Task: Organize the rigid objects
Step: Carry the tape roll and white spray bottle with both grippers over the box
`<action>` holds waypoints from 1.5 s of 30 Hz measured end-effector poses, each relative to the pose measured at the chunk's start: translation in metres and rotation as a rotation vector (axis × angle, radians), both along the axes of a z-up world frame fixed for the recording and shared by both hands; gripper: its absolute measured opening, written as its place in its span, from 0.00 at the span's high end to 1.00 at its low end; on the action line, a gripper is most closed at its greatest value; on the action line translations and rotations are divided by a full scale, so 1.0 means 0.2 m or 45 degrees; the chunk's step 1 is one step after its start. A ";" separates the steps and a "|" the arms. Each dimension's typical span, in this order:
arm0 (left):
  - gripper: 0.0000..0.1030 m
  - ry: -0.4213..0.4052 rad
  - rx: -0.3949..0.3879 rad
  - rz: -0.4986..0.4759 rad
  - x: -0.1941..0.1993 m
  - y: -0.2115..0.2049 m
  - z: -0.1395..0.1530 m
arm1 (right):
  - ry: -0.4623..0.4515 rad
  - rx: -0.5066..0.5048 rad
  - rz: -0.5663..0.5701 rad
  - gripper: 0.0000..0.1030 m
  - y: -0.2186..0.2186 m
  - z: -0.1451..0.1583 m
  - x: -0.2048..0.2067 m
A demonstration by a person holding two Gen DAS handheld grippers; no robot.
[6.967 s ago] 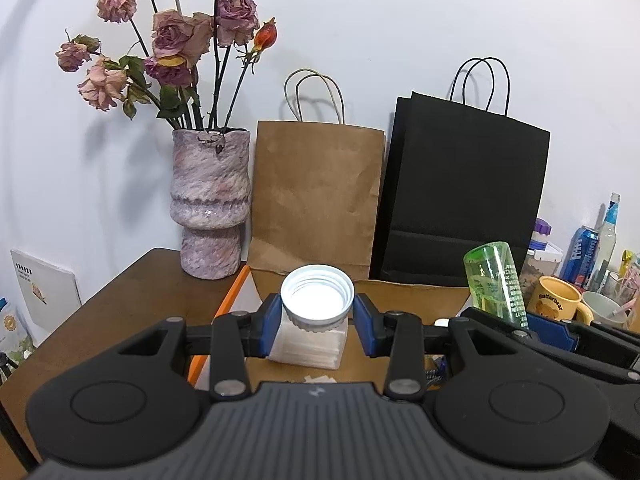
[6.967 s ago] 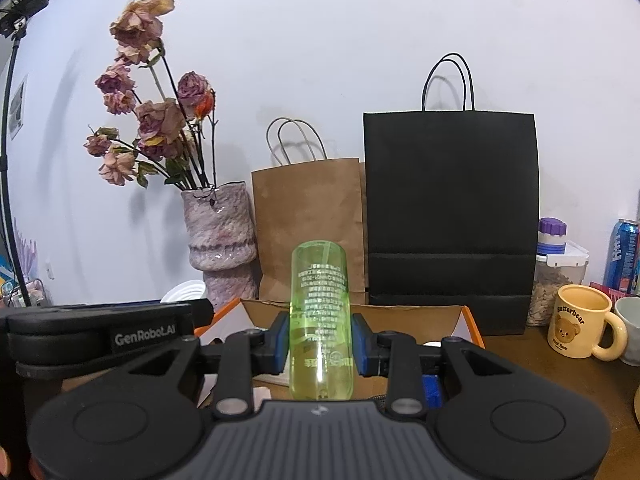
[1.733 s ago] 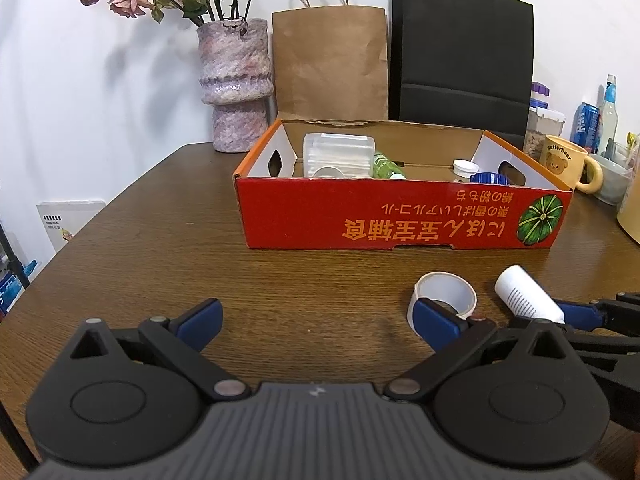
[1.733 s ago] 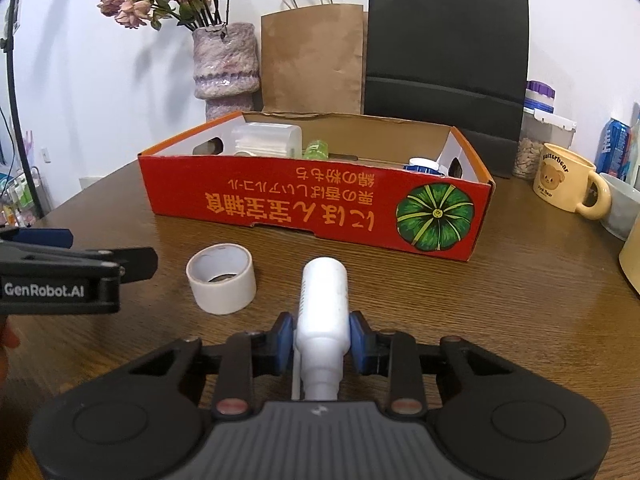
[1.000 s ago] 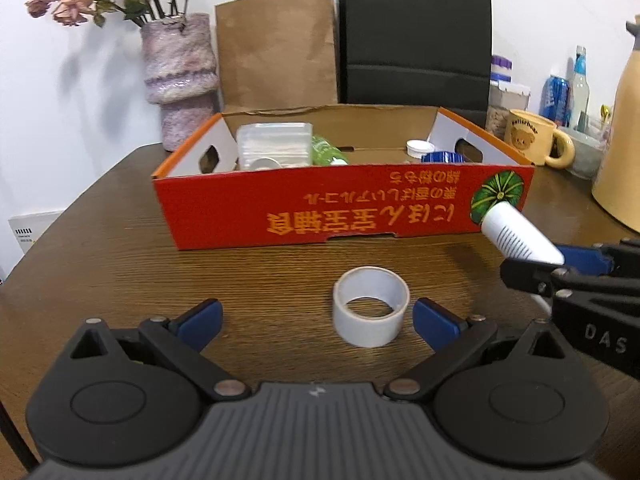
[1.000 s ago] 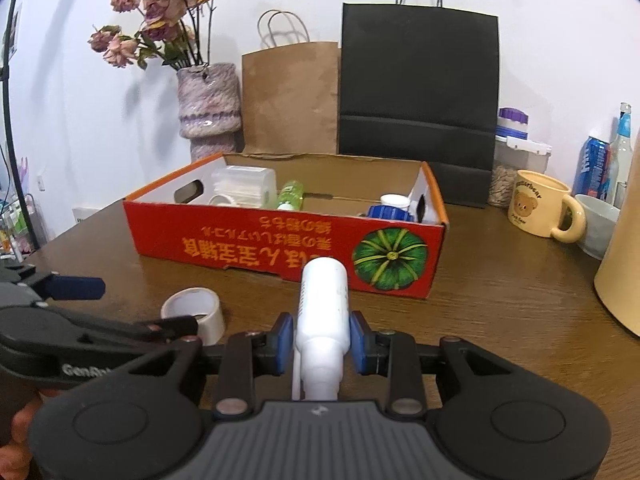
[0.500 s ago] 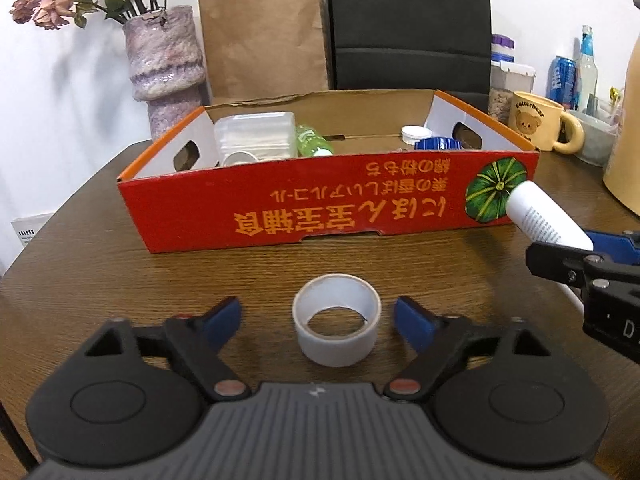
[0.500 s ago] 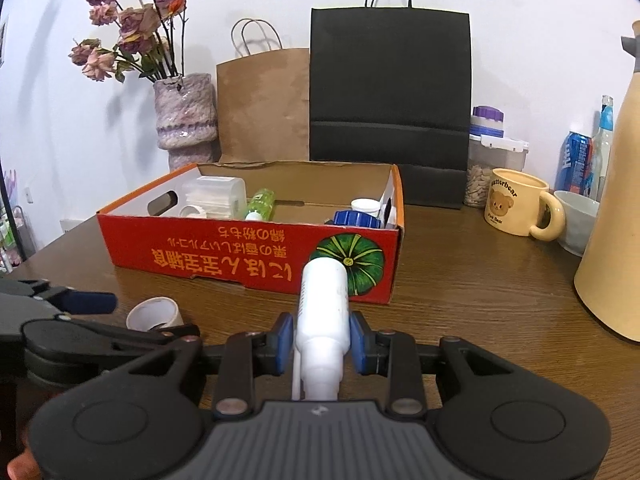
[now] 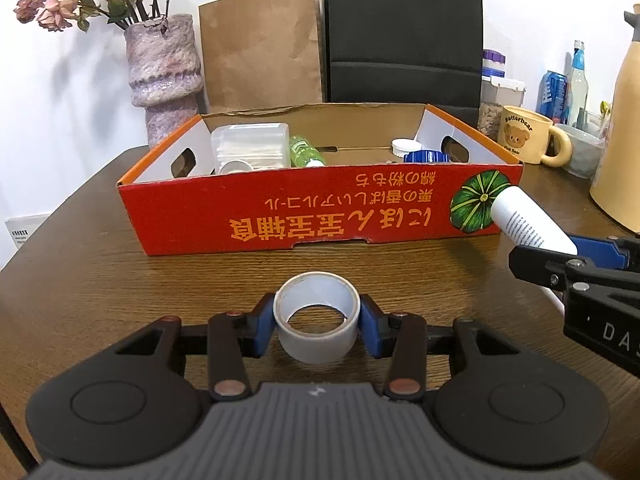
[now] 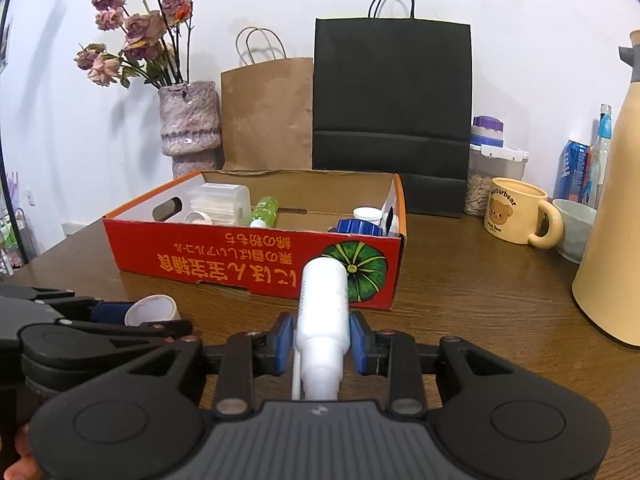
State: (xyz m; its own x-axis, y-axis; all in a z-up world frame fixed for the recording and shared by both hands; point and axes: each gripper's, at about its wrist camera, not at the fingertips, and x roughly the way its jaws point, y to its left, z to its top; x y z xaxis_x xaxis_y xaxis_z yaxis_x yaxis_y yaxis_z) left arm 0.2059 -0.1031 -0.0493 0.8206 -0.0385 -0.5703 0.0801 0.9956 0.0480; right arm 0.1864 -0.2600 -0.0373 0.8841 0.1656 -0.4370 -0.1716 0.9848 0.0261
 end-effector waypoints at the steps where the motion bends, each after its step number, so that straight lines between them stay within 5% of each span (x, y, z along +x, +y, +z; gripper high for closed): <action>1: 0.57 -0.005 -0.003 0.001 -0.01 0.00 0.00 | -0.003 0.001 0.002 0.72 0.00 0.00 0.00; 22: 0.57 -0.170 -0.045 0.045 -0.06 0.08 0.24 | -0.103 0.061 0.005 0.72 0.05 0.12 -0.02; 45: 0.57 -0.315 -0.125 0.089 0.13 0.20 0.46 | -0.223 0.090 -0.014 0.72 0.17 0.30 0.17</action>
